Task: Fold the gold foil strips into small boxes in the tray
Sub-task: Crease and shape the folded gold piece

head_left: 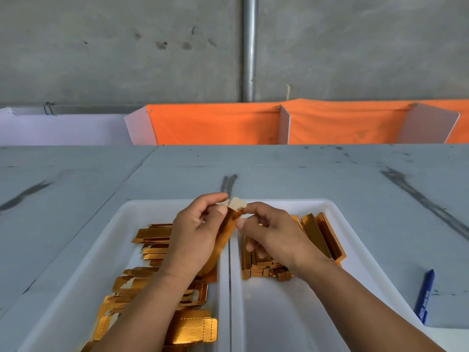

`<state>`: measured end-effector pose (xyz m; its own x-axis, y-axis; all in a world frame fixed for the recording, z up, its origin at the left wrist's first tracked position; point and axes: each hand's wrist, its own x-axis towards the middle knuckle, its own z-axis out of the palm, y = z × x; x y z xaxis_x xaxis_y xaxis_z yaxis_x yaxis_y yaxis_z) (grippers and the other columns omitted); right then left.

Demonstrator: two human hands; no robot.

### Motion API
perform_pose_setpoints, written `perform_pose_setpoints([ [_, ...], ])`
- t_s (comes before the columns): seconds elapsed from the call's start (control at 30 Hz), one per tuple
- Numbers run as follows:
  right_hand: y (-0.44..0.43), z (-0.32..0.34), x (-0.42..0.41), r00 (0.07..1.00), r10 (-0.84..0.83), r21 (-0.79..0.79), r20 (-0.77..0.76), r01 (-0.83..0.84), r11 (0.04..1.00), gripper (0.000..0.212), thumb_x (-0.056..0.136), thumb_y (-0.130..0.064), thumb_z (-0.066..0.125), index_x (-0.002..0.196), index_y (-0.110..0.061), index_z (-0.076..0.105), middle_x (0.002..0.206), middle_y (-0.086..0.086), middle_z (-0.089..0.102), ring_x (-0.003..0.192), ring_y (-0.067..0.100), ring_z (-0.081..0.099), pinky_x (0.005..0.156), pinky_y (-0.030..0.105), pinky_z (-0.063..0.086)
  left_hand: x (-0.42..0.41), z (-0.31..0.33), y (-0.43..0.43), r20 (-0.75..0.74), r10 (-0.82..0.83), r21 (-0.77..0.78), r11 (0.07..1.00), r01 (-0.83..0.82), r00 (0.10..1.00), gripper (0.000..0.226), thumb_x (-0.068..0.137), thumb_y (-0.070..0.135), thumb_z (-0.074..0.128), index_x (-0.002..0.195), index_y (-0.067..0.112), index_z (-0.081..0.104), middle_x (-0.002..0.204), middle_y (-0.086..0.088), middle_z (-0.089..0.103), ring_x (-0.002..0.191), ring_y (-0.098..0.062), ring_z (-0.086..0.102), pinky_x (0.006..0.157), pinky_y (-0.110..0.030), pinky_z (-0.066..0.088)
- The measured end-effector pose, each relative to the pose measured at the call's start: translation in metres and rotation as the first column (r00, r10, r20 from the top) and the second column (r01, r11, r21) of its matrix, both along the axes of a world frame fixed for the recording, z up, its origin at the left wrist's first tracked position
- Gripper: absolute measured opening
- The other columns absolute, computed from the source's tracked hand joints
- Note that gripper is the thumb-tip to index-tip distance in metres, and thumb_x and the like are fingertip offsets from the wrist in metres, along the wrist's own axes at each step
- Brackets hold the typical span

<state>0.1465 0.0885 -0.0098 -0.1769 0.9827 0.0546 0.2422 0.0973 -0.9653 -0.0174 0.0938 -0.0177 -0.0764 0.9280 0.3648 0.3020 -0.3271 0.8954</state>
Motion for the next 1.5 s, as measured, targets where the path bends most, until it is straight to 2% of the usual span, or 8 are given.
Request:
perform_pose_setpoints([
  [0.13, 0.001, 0.001, 0.001, 0.994, 0.018, 0.001, -0.112, -0.018, 1.0, 0.01, 0.095, -0.024, 0.065, 0.103, -0.02, 0.072, 0.069, 0.008, 0.059, 0.052, 0.01, 0.054, 0.05, 0.02, 0.045, 0.005, -0.002, -0.001, -0.069, -0.065, 0.037, 0.997, 0.067, 0.996, 0.016, 0.089, 0.027, 0.06, 0.103, 0.034, 0.063, 0.085, 0.013, 0.066, 0.084, -0.005, 0.063, 0.069, -0.014, 0.052],
  [0.27, 0.003, 0.0, 0.003, 0.989, -0.01, -0.015, -0.15, 0.007, 1.0, 0.01, 0.096, -0.021, 0.064, 0.094, -0.016, 0.072, 0.062, 0.006, 0.063, 0.049, 0.016, 0.049, 0.052, 0.021, 0.045, 0.0, -0.005, -0.001, -0.175, -0.057, 0.035, 0.997, 0.064, 0.983, 0.014, 0.091, 0.036, 0.056, 0.104, 0.04, 0.06, 0.091, 0.023, 0.064, 0.092, 0.004, 0.06, 0.071, -0.012, 0.051],
  [0.4, 0.006, 0.0, 0.005, 0.977, -0.085, -0.018, -0.198, 0.083, 0.996, 0.01, 0.097, -0.019, 0.063, 0.095, -0.012, 0.07, 0.058, 0.006, 0.062, 0.044, 0.013, 0.048, 0.048, 0.022, 0.044, 0.0, -0.008, -0.003, -0.408, -0.005, 0.063, 0.997, 0.033, 0.913, 0.045, 0.078, 0.05, 0.067, 0.117, 0.043, 0.045, 0.107, 0.025, 0.056, 0.097, 0.006, 0.055, 0.073, -0.01, 0.043],
  [0.57, 0.006, -0.001, 0.006, 0.975, -0.125, -0.039, -0.185, 0.12, 0.992, 0.01, 0.095, -0.019, 0.065, 0.094, -0.01, 0.068, 0.057, 0.004, 0.062, 0.046, 0.012, 0.051, 0.046, 0.021, 0.044, 0.005, -0.01, -0.003, -0.537, 0.07, 0.142, 0.99, 0.008, 0.841, 0.058, 0.075, 0.057, 0.069, 0.125, 0.035, 0.05, 0.116, 0.015, 0.059, 0.102, -0.005, 0.057, 0.083, -0.024, 0.053],
  [0.77, 0.006, 0.001, 0.004, 0.975, -0.153, -0.08, -0.163, 0.142, 0.987, 0.038, 0.1, -0.038, 0.054, 0.076, -0.012, 0.071, 0.061, 0.008, 0.066, 0.047, 0.017, 0.049, 0.05, 0.023, 0.046, 0.004, -0.015, -0.001, -0.541, 0.089, 0.129, 0.991, -0.022, 0.836, 0.052, 0.08, 0.051, 0.069, 0.126, 0.034, 0.052, 0.116, 0.015, 0.059, 0.106, -0.009, 0.057, 0.087, -0.027, 0.053],
  [0.93, 0.007, 0.002, 0.006, 0.977, -0.147, -0.106, -0.156, 0.131, 0.986, 0.034, 0.1, -0.033, 0.055, 0.077, -0.012, 0.07, 0.06, 0.008, 0.067, 0.045, 0.017, 0.047, 0.047, 0.021, 0.045, 0.005, -0.018, 0.0, -0.518, 0.085, 0.112, 0.993, -0.031, 0.851, 0.056, 0.078, 0.054, 0.069, 0.127, 0.037, 0.049, 0.119, 0.016, 0.057, 0.107, -0.009, 0.056, 0.087, -0.025, 0.052],
  [1.3, 0.007, 0.003, 0.008, 0.969, -0.127, -0.143, -0.213, 0.098, 0.985, 0.03, 0.1, -0.027, 0.055, 0.084, -0.007, 0.07, 0.069, 0.006, 0.071, 0.045, 0.011, 0.053, 0.044, 0.022, 0.042, 0.004, -0.016, -0.002, -0.485, 0.075, 0.164, 0.986, 0.007, 0.872, 0.046, 0.08, 0.053, 0.065, 0.119, 0.03, 0.063, 0.101, 0.016, 0.065, 0.092, -0.005, 0.06, 0.078, -0.025, 0.055],
  [1.5, 0.007, 0.003, 0.008, 0.96, -0.148, -0.135, -0.239, 0.118, 0.984, 0.026, 0.1, -0.024, 0.055, 0.085, -0.008, 0.068, 0.065, 0.006, 0.069, 0.042, 0.009, 0.052, 0.043, 0.021, 0.042, 0.005, -0.016, -0.002, -0.501, 0.016, 0.113, 0.992, 0.047, 0.865, 0.05, 0.08, 0.066, 0.053, 0.125, 0.042, 0.049, 0.107, 0.02, 0.057, 0.099, -0.007, 0.057, 0.079, -0.024, 0.054],
])
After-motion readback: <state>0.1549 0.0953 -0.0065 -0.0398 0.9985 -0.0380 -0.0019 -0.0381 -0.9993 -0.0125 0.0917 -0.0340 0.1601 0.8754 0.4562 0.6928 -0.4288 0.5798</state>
